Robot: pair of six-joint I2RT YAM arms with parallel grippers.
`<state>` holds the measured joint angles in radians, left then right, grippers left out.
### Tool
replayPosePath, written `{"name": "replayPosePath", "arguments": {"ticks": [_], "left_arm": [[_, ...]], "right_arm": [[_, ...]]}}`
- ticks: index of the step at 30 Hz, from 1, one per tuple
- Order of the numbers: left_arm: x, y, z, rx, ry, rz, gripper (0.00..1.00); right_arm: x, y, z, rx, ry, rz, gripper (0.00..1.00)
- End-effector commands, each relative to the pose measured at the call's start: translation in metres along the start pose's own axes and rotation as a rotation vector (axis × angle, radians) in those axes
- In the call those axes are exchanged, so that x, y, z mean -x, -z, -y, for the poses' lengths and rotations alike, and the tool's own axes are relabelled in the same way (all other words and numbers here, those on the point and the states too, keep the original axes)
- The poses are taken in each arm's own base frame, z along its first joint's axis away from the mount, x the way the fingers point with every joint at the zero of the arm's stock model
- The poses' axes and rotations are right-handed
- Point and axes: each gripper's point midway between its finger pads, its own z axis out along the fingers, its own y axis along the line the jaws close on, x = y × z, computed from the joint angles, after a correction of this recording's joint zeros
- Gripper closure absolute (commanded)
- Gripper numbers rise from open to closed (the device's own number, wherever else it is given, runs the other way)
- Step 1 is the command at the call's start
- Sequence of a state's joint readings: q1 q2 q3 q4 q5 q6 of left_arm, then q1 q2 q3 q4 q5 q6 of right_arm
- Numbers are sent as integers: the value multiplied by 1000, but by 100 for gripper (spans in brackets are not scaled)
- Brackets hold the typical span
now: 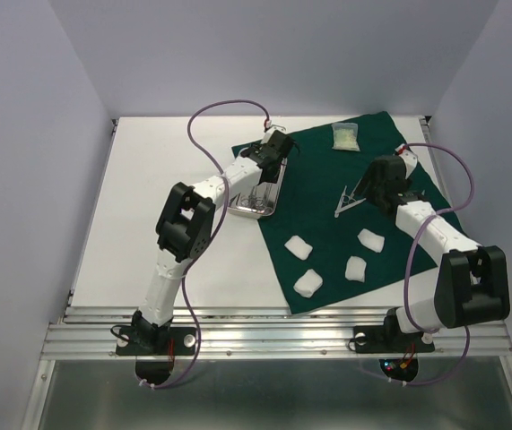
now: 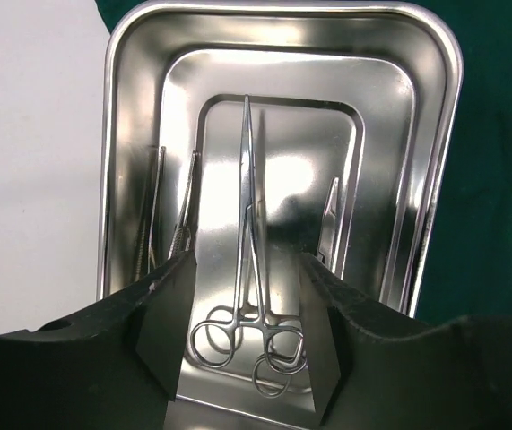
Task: Prepare the surgical pack
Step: Place the medical item in the container, then pick up the medical item from the surgical kit.
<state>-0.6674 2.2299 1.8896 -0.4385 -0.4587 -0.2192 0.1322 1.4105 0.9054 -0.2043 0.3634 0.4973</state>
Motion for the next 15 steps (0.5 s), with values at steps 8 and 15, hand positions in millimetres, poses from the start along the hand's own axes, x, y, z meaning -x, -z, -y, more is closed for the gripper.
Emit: {"name": "replayPosePath", "arguments": {"ticks": [8,15], "left_arm": [[32,43,-14,-23,57,82,40],[57,88,-34,-33,63,149,40]], "right_arm": [[-1,-26,-16,7,10,-31,25],[-16,-54,-34,55,32,-87,39]]}}
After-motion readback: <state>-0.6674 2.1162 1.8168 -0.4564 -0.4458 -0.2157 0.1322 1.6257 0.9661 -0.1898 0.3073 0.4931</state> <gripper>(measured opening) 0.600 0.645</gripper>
